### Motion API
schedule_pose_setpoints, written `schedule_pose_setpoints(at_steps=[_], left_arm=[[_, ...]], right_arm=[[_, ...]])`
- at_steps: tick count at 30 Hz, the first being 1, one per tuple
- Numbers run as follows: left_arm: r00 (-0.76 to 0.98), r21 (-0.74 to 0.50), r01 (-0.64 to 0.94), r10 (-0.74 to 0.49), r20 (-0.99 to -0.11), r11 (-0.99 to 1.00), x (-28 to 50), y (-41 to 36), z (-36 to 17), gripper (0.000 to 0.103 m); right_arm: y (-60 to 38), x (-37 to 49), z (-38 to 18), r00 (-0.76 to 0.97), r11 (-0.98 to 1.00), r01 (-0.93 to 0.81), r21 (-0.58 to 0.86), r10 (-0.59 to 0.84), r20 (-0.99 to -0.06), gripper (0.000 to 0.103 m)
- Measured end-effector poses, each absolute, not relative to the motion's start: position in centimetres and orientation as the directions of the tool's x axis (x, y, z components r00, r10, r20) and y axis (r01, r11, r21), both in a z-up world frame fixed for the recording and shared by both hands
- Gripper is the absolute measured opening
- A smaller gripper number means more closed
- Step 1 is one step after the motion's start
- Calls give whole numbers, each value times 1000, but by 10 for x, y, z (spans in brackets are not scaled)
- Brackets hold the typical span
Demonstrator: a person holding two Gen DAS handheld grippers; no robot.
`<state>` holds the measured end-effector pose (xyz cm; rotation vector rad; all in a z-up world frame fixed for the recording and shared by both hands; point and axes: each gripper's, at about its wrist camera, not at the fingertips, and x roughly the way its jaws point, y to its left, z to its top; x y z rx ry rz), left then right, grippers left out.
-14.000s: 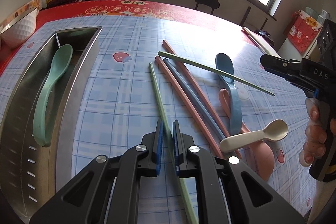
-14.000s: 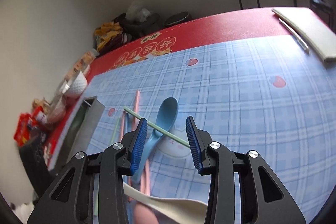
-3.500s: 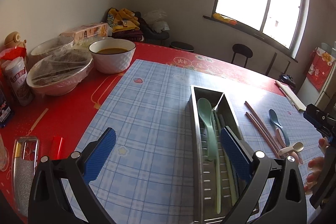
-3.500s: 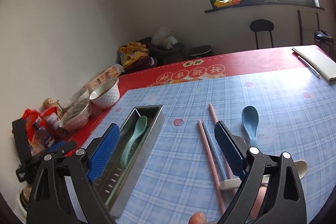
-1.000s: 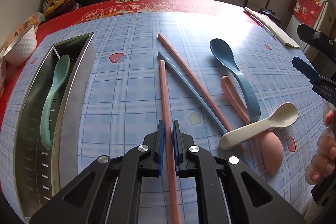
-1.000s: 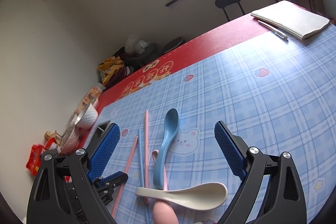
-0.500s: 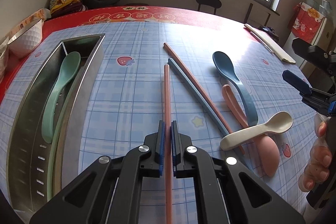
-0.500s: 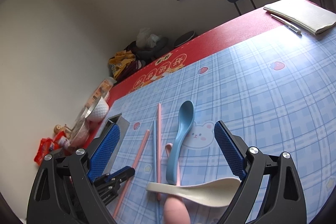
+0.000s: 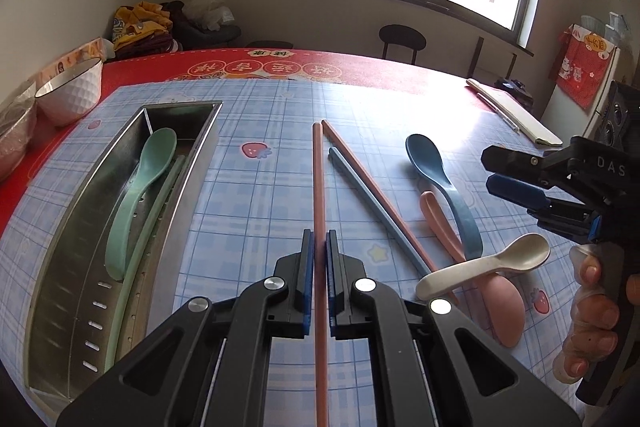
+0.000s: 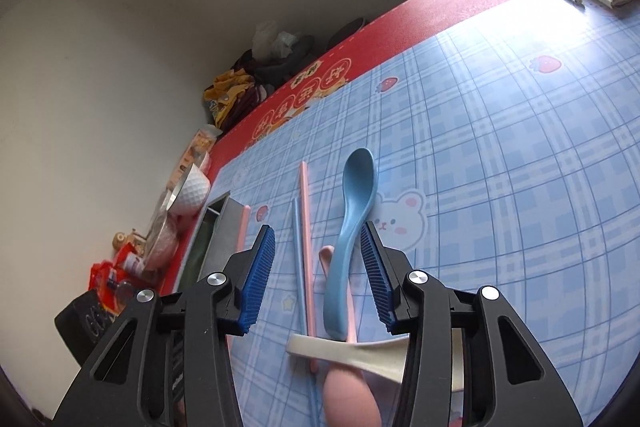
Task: Organize utensils
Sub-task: 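Close the right gripper on the blue spoon handle and lift it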
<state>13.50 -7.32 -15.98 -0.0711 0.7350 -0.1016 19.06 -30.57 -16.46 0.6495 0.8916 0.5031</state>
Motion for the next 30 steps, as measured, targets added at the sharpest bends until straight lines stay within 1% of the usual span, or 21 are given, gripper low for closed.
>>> schedule_pose_setpoints(at_steps=[4,7,11,16,18,19,23,27,30], left_arm=[[741,-112,73,-129,-659,991,133,-72,-160,6],[737,-127,79,-144,-660,989,133,-70,-161,6],[735,-135,88,-156,-659,987,135,-68,-162,6],[733,-150,93,-170,-659,984,135,-65,-163,6],[730,-161,93,-177,-660,983,135,-63,-163,6],[730,-168,94,-183,-659,981,136,-61,-163,6],[731,-189,101,-202,-652,977,136,-56,-164,6],[731,-182,117,-209,-650,976,135,-59,-163,6],[731,-187,118,-213,-649,975,135,-58,-163,6]], right_arm=[[-297,197,-183,487,692,-70,719,652,-580,39],[-294,200,-187,479,693,-48,719,648,-593,38],[-290,206,-189,463,694,-30,719,647,-605,34],[-284,212,-195,438,709,-10,705,637,-635,22],[-285,211,-198,440,705,-3,710,638,-632,9],[-287,209,-198,449,696,-4,718,643,-621,7],[-289,199,-191,500,656,-30,754,663,-558,7],[-283,191,-184,545,582,-51,812,697,-466,7],[-273,185,-180,576,560,-102,822,707,-410,7]])
